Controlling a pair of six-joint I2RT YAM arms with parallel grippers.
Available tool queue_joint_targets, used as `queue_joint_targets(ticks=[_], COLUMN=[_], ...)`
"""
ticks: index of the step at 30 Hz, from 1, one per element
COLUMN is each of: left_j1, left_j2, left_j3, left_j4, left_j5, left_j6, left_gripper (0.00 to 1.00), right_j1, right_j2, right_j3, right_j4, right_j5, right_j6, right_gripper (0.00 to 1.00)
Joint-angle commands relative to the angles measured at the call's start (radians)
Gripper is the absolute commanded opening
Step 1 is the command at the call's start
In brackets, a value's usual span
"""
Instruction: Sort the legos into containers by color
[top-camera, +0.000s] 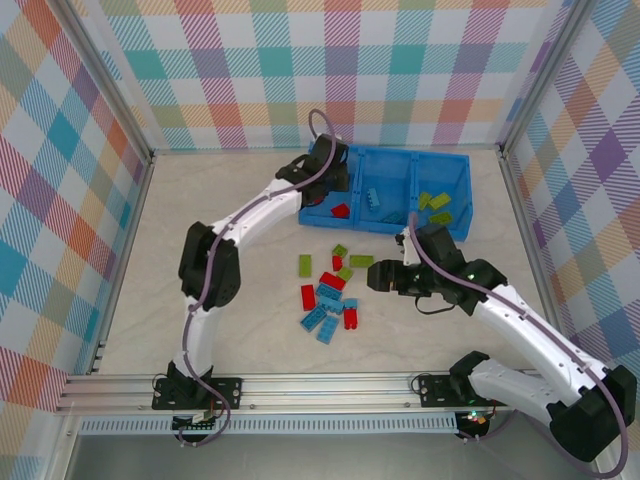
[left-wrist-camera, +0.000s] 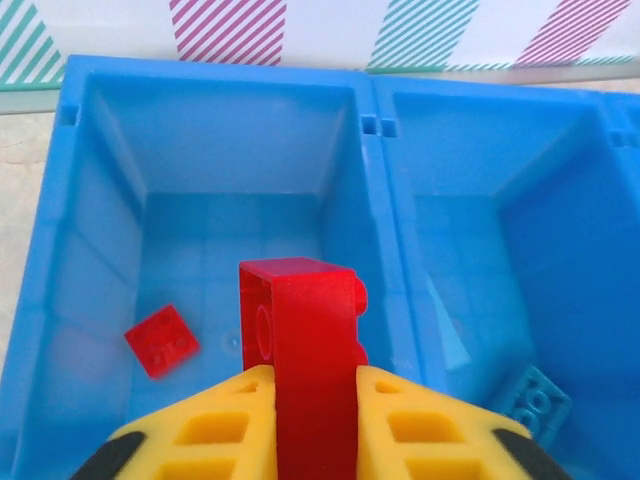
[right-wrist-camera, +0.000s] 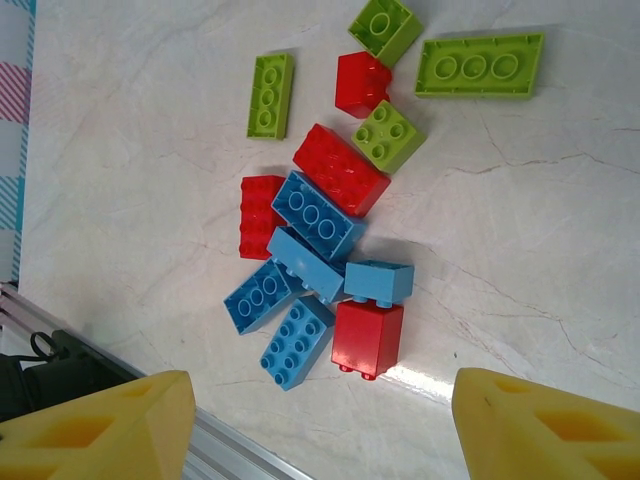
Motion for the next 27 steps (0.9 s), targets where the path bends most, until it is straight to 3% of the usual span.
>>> queue_joint_targets(ticks=[1,5,9,13,17,23,27], left_j1=[0.014,0.014,0.013,-0.001,-0.046,-0.168,-0.235], left_j2=[0.078,0.07,0.001,-0.189,-0.476,-0.853,-1.036], left_j3=[0.099,0.111,0.072,-0.101,-0.398,-0.695,-0.791], left_j4=[-0.067,-0.063,-0.059,-0.002,0.085,0.034,-0.104], left_j5=[-0.009,0.013,0.03,0.065,0.087,0.084,0.108], left_j6=[0.015,0.003,0.0,-0.021,-0.027,0.209,0.356], left_gripper=[0.32,0.44,0.46,0.46,0.46,0.49,0.66], right_j1=[0.006,0.006,0.006,0.006,0.006,0.006,0.006], right_j2=[-0.026,-0.024,0.003,0.039,0.097,0.27,0.438], right_j3=[-0.002,0.001,0.008,0.008,-0.003,0.02,0.087], right_j4=[-0.024,-0.027,-0.011,0.015,0.038,0.079,0.128], right_j5=[0.019,0.029,0.027,0.029,0.065,0.224,0.265], right_j6=[0.011,0.005,-0.001,-0.003,-0.021,-0.019,-0.022], right_gripper=[0.7,0.7,0.7,0.7,0.7,0.7,0.74])
